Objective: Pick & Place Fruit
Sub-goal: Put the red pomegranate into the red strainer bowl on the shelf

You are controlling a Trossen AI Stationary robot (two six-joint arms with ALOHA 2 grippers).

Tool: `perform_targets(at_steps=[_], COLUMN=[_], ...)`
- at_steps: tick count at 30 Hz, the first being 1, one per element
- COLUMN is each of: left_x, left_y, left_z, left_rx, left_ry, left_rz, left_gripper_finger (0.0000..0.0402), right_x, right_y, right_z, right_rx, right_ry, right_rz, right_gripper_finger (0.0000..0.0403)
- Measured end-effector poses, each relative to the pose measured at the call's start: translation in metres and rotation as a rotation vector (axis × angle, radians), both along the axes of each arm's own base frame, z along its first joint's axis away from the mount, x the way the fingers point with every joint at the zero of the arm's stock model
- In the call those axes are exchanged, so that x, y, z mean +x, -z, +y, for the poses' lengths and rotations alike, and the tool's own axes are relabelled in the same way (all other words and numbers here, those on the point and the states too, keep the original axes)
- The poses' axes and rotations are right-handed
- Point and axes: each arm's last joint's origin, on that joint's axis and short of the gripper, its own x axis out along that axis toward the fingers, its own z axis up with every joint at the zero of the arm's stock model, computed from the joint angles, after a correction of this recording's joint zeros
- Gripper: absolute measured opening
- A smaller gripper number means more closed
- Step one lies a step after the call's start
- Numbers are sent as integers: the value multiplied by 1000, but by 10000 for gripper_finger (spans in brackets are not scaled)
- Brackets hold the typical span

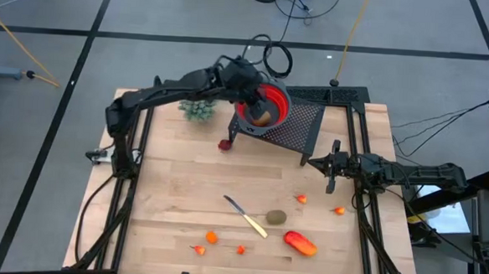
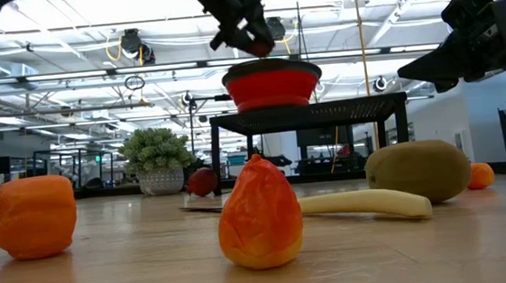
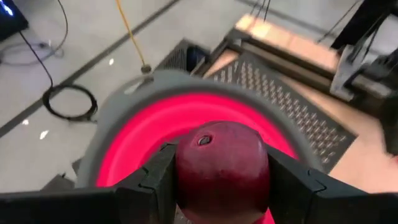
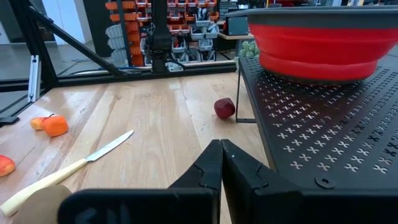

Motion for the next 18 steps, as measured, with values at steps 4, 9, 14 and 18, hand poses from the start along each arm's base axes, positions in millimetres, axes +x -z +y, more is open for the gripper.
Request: perform_targets(at_steps=[4,9,14,18], left_x=[6,0,-2,1], left_y=[17,24,25,28], left_z=[5,5,5,5], left_rx=[-23,-25,-26,-14], left_ry=[1,-22,-32,-10], left_rz=[80,179,204,213], left_gripper_finger=[184,184,184,184], right_x=[0,0,0,0], right_y=[0,0,0,0], right_z=[0,0,0,0], right_rx=[0,0,0,0], right_ry=[0,0,0,0], right_rz=[0,0,0,0], right_gripper_finger=[0,0,0,0])
